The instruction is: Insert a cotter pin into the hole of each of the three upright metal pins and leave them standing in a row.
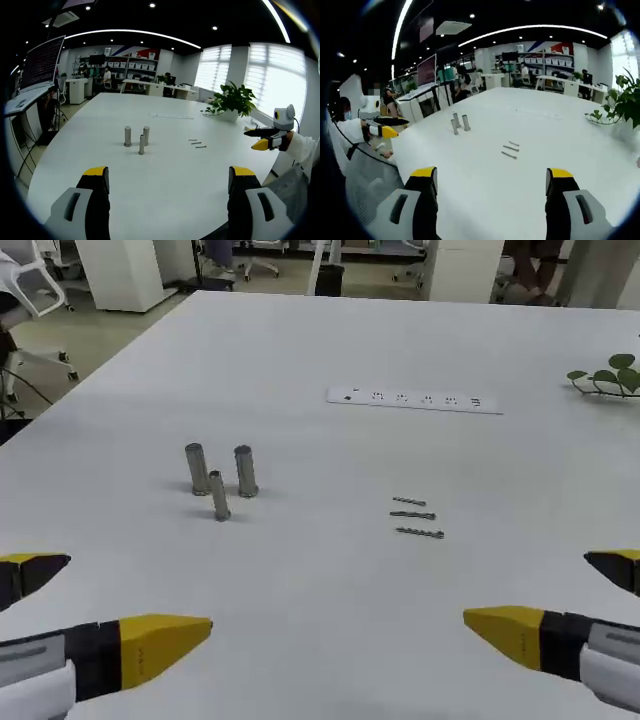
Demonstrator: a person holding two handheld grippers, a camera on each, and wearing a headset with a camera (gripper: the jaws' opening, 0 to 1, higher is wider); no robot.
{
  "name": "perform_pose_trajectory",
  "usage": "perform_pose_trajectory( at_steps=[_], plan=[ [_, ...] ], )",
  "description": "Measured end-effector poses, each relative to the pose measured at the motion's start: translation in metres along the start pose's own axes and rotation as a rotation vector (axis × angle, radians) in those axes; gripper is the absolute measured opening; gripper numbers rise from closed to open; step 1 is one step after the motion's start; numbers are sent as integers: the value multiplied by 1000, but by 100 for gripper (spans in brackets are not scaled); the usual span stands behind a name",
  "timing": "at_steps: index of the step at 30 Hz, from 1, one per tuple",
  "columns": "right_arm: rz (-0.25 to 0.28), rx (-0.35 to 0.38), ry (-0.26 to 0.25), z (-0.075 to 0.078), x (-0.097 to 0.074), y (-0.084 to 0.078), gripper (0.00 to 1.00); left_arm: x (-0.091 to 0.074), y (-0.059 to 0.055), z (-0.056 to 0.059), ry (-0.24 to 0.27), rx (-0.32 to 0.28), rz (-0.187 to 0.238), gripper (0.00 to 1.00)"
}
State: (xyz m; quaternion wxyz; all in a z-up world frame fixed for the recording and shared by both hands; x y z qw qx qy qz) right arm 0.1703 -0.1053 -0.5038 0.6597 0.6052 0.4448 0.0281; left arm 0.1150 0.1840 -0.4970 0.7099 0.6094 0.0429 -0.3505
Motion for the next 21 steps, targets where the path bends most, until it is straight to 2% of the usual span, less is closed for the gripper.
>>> perform_pose_trajectory(
  at_steps=[6, 11, 14, 17, 21],
  plan=[
    [-13, -10, -13, 0, 1, -1, 83, 1, 8, 0, 6, 16, 50, 99],
    [-15, 5, -13, 5, 3, 0, 84, 4, 11, -2, 14, 4, 42, 99],
    [-12, 0, -41, 11, 2, -2, 86, 4, 13, -3, 26, 14, 39, 99],
    [-35, 5, -39, 14, 3, -7, 86, 3, 15, -5, 35, 11, 42, 99],
    [-73, -3, -23, 13, 5, -13, 85, 3, 14, -5, 40, 21, 24, 99]
  ],
)
Point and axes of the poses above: the centre of the closed fingertips' face, and the gripper's own axes: x roughly forward along the fingers, z roughly to its right, y roughly out of its top, the point moved 2 cm from there along -x, roughly backward along the fingers, and after that the axes turned 4 degrees about -z, right-handed, at the moved point
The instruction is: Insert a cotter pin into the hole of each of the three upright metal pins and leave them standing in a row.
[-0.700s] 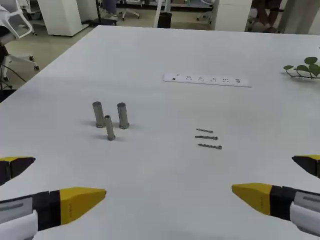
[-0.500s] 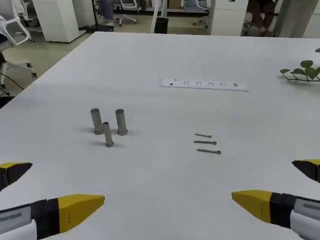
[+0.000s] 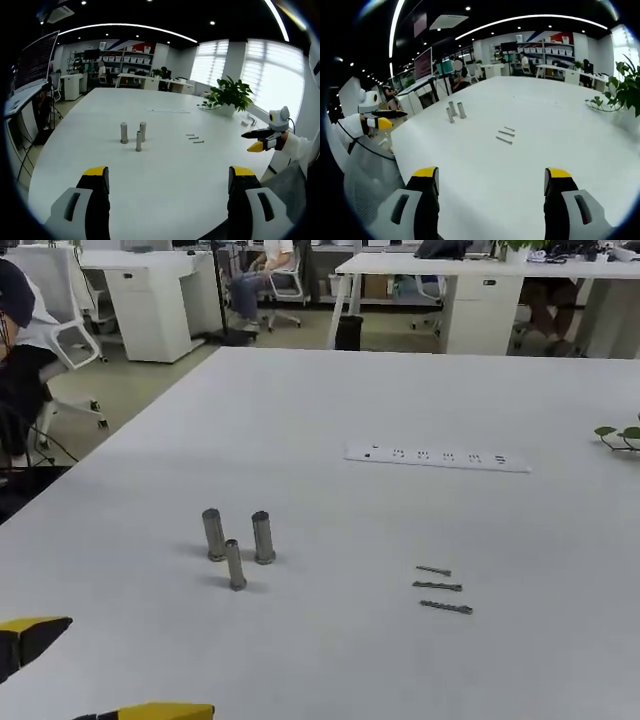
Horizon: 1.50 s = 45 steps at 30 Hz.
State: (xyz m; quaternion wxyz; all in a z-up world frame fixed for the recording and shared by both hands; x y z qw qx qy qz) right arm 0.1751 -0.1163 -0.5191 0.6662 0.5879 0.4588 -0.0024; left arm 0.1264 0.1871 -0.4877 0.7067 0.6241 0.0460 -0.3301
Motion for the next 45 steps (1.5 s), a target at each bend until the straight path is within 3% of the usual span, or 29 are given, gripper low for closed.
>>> perform_pose_trajectory(
  at_steps=[10, 18, 36, 43, 45],
  plan=[
    [-12, -38, 22, -7, 6, 2, 85, -3, -7, 2, 17, -23, -1, 99],
    [6, -45, -10, -5, 2, 4, 87, -7, -8, -8, 84, -24, 10, 99],
    [-15, 4, -13, -9, -4, 1, 83, 0, -17, -5, 38, -41, -13, 99],
    [-48, 4, -9, -10, -7, -6, 82, -3, -13, -2, 24, -20, -10, 99],
    [-50, -8, -17, -8, -7, -6, 82, -3, -10, -2, 3, -55, 11, 99]
  ],
)
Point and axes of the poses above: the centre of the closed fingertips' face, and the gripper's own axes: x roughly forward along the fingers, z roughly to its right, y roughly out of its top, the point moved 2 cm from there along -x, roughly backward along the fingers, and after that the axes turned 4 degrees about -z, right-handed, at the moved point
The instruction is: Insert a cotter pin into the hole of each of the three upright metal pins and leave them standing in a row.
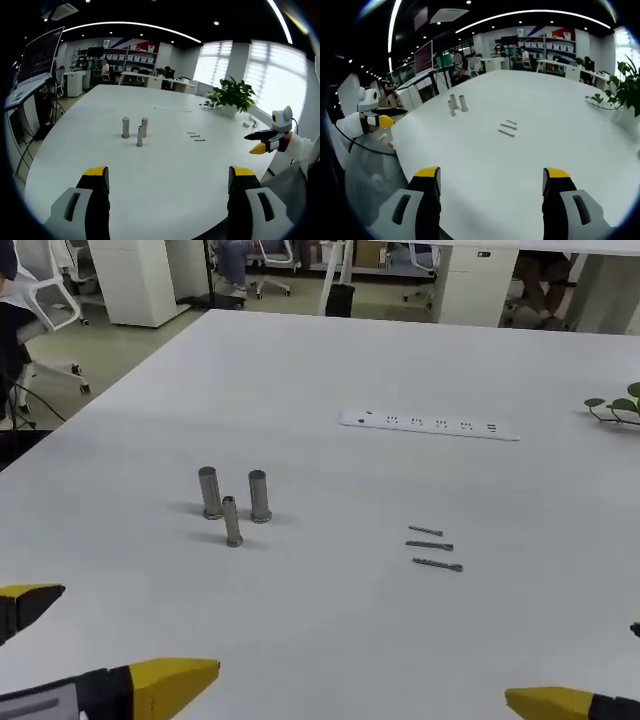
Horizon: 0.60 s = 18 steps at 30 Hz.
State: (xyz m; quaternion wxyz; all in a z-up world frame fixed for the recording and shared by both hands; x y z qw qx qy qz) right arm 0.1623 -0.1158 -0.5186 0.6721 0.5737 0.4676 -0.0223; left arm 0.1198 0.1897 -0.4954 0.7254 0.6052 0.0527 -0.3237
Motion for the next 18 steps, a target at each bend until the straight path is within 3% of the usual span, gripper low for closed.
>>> perform_pose_trajectory(
  at_steps=[5, 7, 18],
  plan=[
    [12, 11, -5, 1, -1, 2, 82, -2, 3, 0, -10, -11, 16, 99],
    [13, 8, 5, 0, -1, 3, 82, -4, 8, 2, -37, -80, 58, 99],
    [30, 27, 16, 2, 1, 8, 81, -3, 8, -12, -18, -68, 39, 99]
  ],
)
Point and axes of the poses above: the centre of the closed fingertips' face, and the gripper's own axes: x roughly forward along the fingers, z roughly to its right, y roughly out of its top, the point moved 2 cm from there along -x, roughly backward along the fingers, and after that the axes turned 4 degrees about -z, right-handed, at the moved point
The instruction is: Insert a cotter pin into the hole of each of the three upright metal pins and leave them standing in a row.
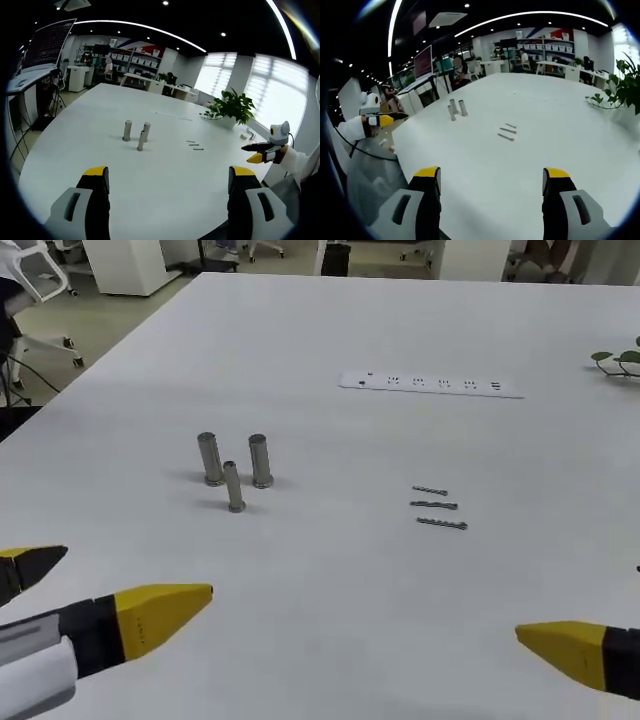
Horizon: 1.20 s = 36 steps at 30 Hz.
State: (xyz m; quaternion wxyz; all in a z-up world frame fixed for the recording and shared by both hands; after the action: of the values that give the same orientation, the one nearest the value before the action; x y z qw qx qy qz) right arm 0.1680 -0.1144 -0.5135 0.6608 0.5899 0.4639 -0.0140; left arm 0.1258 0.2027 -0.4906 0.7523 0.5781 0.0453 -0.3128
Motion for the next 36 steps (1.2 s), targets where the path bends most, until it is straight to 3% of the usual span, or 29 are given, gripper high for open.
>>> perform_pose_trajectory(
  at_steps=[3, 6, 13, 17, 20, 25, 28, 36],
  plan=[
    [1, 5, -2, 1, 0, 0, 81, 4, 4, -3, -4, 8, 1, 98],
    [-1, 11, -5, 2, -1, -2, 81, 9, 15, -4, -21, 45, 42, 84],
    [-13, 6, -7, 6, -3, -3, 83, 30, 32, -3, -66, 132, 26, 74],
    [-11, 4, -11, 7, -4, -2, 82, 42, 41, -2, -94, 158, 27, 63],
    [-8, 6, -9, 7, -4, -1, 82, 52, 44, -3, -109, 190, 10, 56],
    [-8, 8, -4, 7, -2, 0, 82, 66, 48, -8, -111, 218, -5, 54],
    [-6, 9, -6, 8, -1, 0, 83, 76, 49, -14, -110, 253, -23, 49],
    [-20, 8, -3, 8, 3, -2, 82, 100, 51, -32, -91, 275, -51, 40]
  ],
)
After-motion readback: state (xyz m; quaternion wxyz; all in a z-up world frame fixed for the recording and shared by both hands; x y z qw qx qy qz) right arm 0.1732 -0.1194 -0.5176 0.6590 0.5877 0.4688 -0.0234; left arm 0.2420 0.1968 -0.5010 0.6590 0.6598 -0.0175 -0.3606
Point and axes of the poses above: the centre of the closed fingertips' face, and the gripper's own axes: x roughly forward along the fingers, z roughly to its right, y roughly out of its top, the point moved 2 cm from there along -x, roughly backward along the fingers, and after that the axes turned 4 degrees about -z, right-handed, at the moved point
